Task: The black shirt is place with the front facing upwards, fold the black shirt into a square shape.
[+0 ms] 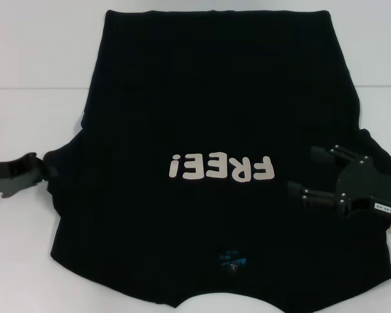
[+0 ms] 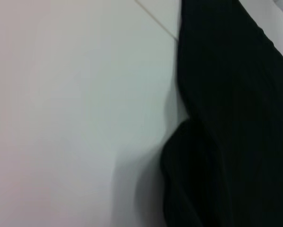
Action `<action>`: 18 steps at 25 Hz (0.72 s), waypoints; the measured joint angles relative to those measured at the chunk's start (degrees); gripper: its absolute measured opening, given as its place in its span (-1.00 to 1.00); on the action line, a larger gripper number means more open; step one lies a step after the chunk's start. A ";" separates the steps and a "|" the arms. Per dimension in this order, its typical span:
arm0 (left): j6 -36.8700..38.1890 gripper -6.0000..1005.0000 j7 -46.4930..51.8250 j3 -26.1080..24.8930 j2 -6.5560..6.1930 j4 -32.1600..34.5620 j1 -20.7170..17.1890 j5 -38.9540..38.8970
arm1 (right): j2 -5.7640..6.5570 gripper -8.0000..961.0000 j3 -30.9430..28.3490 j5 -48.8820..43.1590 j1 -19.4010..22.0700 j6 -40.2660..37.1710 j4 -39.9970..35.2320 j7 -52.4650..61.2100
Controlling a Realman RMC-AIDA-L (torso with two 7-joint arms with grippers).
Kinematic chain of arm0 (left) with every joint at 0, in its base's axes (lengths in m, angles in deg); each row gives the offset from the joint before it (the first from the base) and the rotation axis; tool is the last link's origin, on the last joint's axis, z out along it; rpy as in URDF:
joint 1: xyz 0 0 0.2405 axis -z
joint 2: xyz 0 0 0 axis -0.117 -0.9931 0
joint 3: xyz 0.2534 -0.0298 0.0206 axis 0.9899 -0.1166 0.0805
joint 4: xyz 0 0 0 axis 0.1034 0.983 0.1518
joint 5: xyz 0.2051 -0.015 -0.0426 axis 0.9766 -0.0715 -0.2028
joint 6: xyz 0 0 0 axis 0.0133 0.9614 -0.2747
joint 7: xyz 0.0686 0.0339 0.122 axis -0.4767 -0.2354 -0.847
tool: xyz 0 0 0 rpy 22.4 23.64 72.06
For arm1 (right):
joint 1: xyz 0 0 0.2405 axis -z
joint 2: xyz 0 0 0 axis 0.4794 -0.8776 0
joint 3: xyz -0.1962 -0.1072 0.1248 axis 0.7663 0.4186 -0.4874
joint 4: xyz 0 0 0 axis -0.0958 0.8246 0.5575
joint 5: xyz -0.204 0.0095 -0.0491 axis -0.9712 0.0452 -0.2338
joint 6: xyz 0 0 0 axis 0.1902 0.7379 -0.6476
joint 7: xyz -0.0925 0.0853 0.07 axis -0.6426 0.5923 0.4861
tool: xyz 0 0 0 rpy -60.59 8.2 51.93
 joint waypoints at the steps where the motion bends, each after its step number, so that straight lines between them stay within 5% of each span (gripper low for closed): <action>1: -0.30 -0.99 0.01 0.00 -0.21 0.21 0.01 0.01 | 0.00 0.96 -0.03 0.00 0.03 -0.01 0.00 0.02; 18: -2.63 -0.95 -0.33 -3.30 -1.65 4.56 -1.05 -0.28 | -0.08 0.96 -0.07 0.18 0.07 -0.17 0.00 0.09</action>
